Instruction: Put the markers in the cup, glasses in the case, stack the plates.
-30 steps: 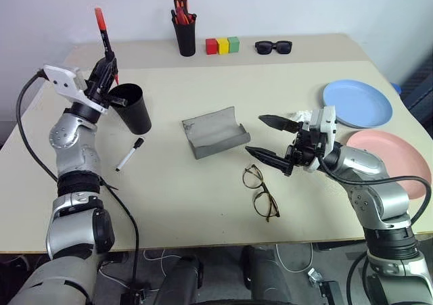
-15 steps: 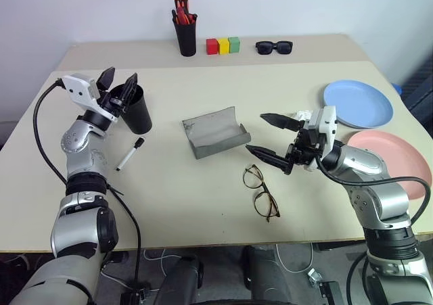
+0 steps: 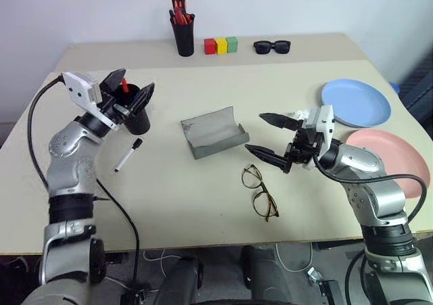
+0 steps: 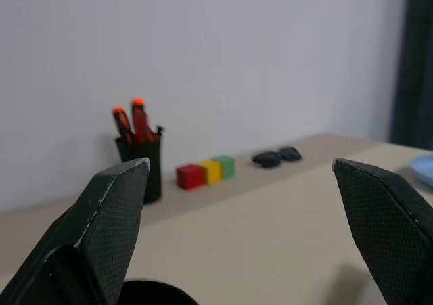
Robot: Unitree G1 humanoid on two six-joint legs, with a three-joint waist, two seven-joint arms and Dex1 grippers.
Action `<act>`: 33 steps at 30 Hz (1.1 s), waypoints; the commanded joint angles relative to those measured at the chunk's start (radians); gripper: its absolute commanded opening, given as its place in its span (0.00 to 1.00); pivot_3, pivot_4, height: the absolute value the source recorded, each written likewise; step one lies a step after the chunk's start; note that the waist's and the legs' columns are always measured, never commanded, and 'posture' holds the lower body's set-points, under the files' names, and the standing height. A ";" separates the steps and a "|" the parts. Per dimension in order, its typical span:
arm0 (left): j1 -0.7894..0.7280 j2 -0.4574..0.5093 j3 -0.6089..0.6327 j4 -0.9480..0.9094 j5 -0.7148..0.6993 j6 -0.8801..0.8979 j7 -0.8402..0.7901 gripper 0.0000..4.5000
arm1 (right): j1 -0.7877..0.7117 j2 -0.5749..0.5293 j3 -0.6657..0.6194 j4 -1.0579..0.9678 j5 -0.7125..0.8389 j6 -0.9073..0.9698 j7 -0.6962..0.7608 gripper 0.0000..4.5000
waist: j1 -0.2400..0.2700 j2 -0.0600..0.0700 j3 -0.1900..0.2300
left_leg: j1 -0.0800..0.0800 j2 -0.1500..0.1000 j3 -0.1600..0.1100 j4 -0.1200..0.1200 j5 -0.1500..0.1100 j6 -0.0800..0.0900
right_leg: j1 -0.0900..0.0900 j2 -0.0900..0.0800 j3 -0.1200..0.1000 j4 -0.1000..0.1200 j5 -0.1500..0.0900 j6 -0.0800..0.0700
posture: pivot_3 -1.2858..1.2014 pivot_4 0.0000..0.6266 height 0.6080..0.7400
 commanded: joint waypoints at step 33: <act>-0.039 0.126 -0.279 0.075 0.197 0.628 0.164 0.88 | -0.006 0.010 0.003 -0.001 -0.029 -0.048 -0.010 1.00 | 0.004 0.000 0.000 | 0.000 0.000 0.001 -0.001 0.001 -0.002 | 0.000 0.001 0.001 0.000 0.000 -0.001 | 0.52 0.24 1.00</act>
